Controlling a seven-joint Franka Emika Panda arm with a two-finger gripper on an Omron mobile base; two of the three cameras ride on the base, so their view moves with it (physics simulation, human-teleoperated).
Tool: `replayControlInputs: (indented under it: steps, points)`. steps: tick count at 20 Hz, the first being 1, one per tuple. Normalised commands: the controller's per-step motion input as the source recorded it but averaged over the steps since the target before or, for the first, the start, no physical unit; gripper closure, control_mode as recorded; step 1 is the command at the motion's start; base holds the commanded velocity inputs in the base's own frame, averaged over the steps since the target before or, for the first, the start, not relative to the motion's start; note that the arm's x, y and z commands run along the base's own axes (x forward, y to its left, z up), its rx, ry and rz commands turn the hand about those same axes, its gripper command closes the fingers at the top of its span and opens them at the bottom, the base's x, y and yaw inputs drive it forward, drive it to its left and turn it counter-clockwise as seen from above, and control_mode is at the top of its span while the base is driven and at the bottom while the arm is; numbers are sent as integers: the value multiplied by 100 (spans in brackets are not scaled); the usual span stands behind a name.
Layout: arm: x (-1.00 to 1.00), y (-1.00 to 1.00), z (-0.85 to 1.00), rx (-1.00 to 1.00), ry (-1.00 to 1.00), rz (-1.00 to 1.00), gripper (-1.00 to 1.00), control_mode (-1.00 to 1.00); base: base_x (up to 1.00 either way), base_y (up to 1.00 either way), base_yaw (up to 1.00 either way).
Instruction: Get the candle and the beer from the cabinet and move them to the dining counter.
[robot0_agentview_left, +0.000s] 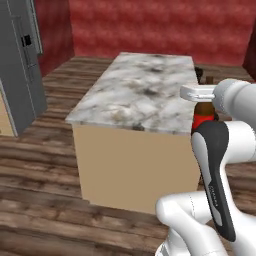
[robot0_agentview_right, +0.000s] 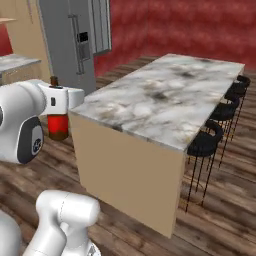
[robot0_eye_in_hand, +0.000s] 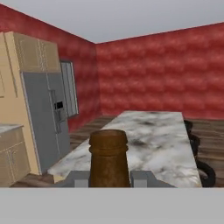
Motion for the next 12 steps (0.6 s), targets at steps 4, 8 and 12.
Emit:
replayControlInputs:
  steps: [4, 8, 12]
  points:
    - [0, 0, 0, 0, 0, 0, 100, 100, 0, -100, 52]
    - [0, 0, 0, 0, 0, 0, 100, 100, 0, -100, 51]
    - [0, 0, 0, 0, 0, 0, 100, 100, 0, -100, 51]
